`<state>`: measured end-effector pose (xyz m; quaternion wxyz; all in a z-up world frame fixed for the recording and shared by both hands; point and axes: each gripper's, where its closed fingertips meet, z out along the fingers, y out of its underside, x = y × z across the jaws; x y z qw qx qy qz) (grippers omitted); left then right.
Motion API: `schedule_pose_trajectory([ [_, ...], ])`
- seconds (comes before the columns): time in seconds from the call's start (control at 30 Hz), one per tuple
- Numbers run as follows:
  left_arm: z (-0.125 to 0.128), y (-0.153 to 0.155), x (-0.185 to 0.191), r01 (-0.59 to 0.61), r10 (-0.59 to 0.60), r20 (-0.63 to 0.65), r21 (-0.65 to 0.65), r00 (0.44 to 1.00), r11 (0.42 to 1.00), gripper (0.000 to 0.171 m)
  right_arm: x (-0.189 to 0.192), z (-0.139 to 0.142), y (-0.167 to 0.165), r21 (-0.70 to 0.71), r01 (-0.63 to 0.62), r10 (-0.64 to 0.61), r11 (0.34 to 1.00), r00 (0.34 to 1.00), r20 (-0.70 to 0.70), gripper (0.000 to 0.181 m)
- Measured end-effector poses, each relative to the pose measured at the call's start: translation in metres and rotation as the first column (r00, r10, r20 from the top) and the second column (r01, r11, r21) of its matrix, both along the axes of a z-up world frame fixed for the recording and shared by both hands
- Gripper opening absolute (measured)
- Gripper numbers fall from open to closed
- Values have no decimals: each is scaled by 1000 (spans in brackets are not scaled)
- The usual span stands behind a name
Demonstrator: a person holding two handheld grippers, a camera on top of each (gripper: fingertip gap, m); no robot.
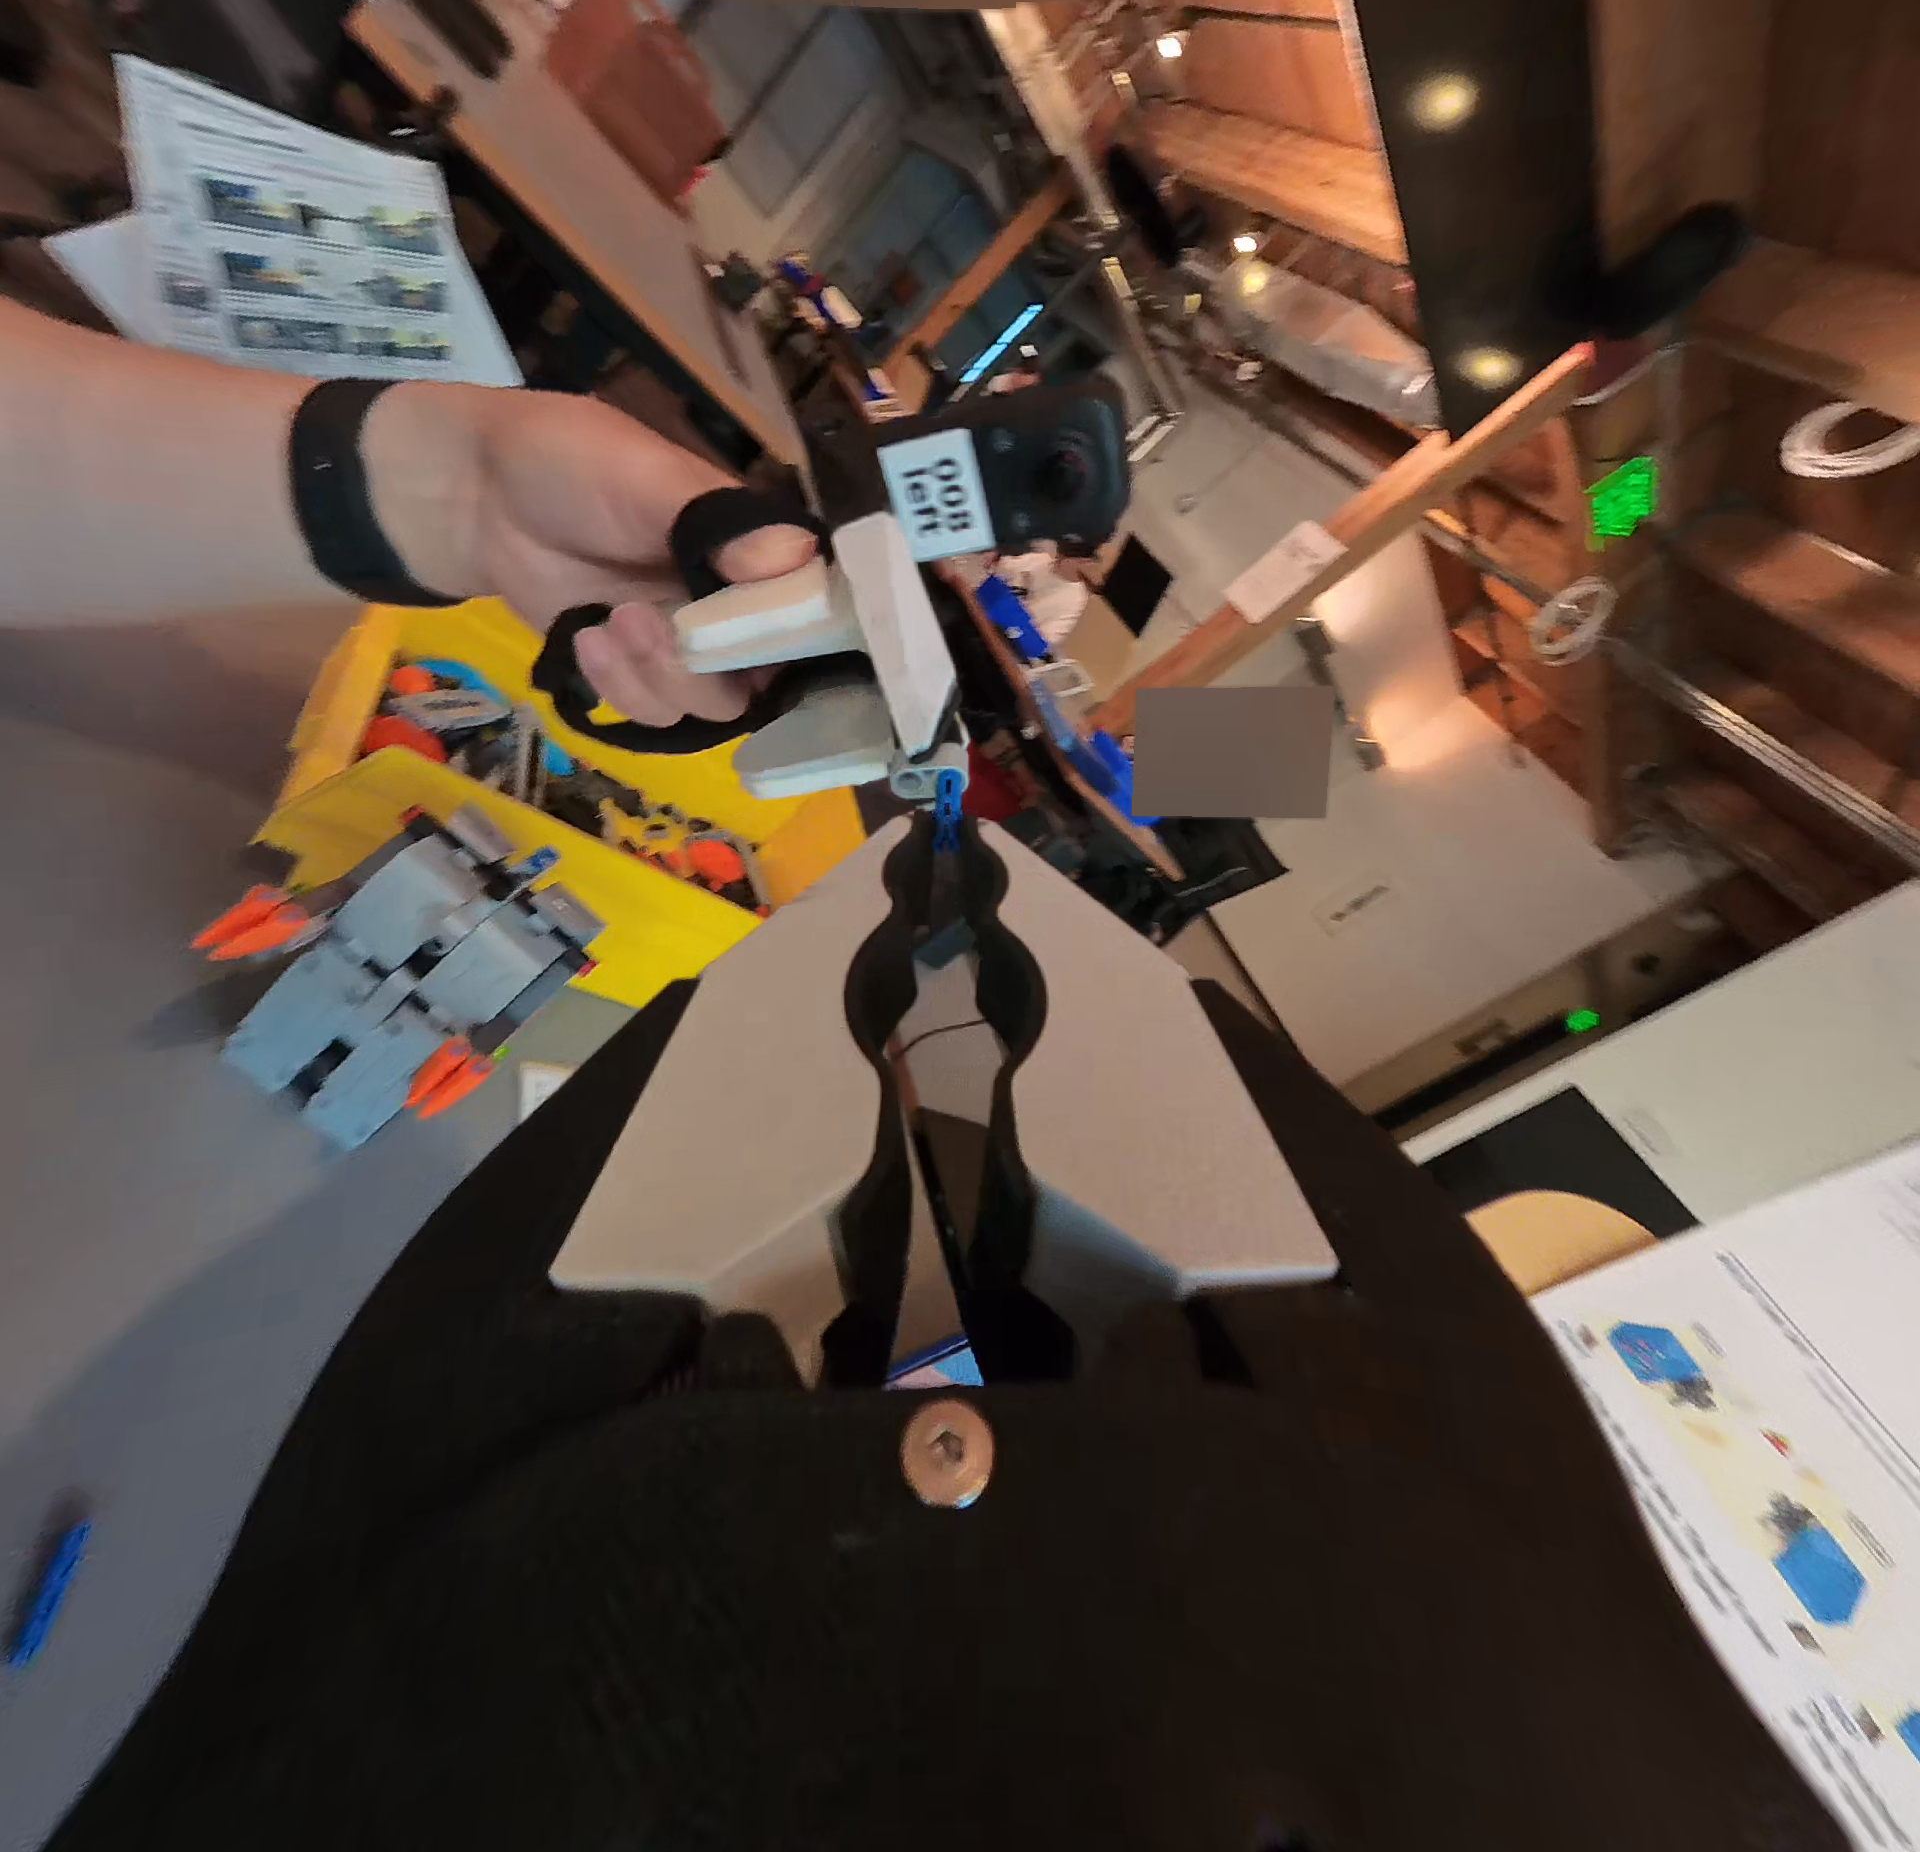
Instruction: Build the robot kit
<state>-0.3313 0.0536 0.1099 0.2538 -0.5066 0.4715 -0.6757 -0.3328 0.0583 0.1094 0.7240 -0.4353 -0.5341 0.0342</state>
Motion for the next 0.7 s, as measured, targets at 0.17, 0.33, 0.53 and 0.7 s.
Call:
schedule_pose_trajectory([
  [0.17, 18, 10, -1, -115, 111, 128, 18, 986, 993, 5, 0, 14, 8, 29, 105, -99, 994, 982, -160, 2],
  [0.33, 26, 14, -2, -175, 168, 196, 15, 966, 985, 5, -1, 19, 11, 24, 166, -154, 986, 951, -267, 2],
  [0.53, 22, 15, -6, -142, 141, 145, -4, 979, 990, 5, -6, 15, 12, 12, 135, -128, 991, 960, -248, 3],
  [0.7, 14, 10, -9, -66, 67, 61, -24, 996, 998, 5, -13, 1, 3, -89, -43, 33, 995, 993, -112, 15],
])
